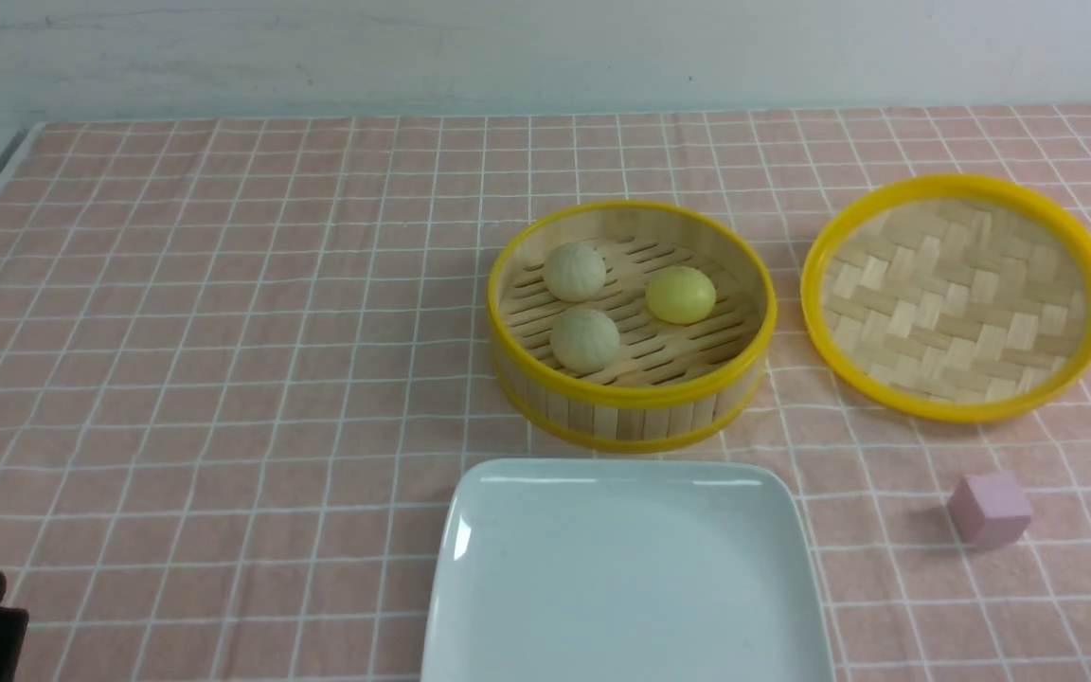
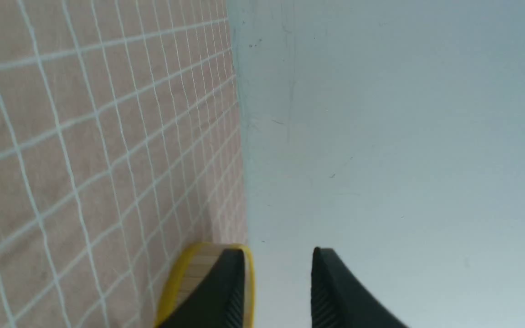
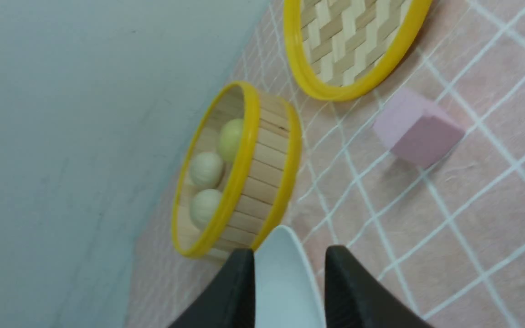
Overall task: Put the steamed buns into the plate on the pink tablecloth.
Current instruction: 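Reach toward a bun in the bamboo steamer with the right gripper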
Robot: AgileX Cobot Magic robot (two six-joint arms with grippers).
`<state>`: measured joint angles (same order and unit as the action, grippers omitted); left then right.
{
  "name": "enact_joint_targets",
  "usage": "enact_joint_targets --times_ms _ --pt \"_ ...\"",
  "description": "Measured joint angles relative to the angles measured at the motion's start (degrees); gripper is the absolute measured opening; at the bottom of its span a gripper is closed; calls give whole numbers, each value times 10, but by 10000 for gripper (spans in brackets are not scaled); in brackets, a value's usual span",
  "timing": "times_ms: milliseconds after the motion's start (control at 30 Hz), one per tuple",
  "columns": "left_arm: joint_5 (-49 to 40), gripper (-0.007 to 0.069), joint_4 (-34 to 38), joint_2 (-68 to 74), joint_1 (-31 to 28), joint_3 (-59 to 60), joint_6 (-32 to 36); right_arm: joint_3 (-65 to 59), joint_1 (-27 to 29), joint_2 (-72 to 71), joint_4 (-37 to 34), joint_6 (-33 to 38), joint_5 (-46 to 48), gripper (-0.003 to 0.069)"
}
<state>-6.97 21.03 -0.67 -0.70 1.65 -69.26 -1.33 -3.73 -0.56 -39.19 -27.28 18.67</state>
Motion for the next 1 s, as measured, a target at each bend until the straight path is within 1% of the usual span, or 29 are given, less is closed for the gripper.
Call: enact_joint_targets --times_ms 133,267,367,467,500,533,567,633,667,700,767,800,833,867,900,967,1000 --pt "0 240 -17 0 0 0 1 0 0 0 -37 -1 -1 239" --pt "7 240 -23 0 0 0 4 0 0 0 -41 -1 13 239" --pt "16 240 -46 0 0 0 27 0 0 0 -44 0 28 239" --pt "23 234 -96 0 1 -4 84 4 0 0 -51 3 28 239" --pt "16 220 -122 0 1 -17 117 16 0 0 -51 14 28 239" --pt "12 202 -140 0 1 -33 139 33 0 0 -49 32 26 239" --pt "4 174 -161 0 2 -60 164 63 0 0 -43 66 20 239" --pt "-13 118 -189 6 2 -95 198 104 0 7 -29 109 13 239" --pt "-29 89 -199 16 2 -119 210 129 0 20 -16 134 15 239" --pt "-63 48 -210 40 2 -142 228 158 0 38 1 156 23 239" --pt "-136 17 -223 84 2 -184 256 196 0 86 40 187 58 239" --pt "-145 12 -224 96 2 -189 260 205 0 93 45 190 72 239" --pt "-235 1 -226 156 2 -234 292 243 0 159 98 208 155 239" --pt "-287 1 -226 191 2 -256 313 258 0 200 119 212 198 239" --pt "-327 1 -226 212 2 -268 333 276 0 242 144 214 250 239" --pt "-408 1 -226 275 2 -302 378 295 0 299 173 216 321 235" --pt "-447 1 -225 309 2 -319 409 311 0 343 190 221 359 221"
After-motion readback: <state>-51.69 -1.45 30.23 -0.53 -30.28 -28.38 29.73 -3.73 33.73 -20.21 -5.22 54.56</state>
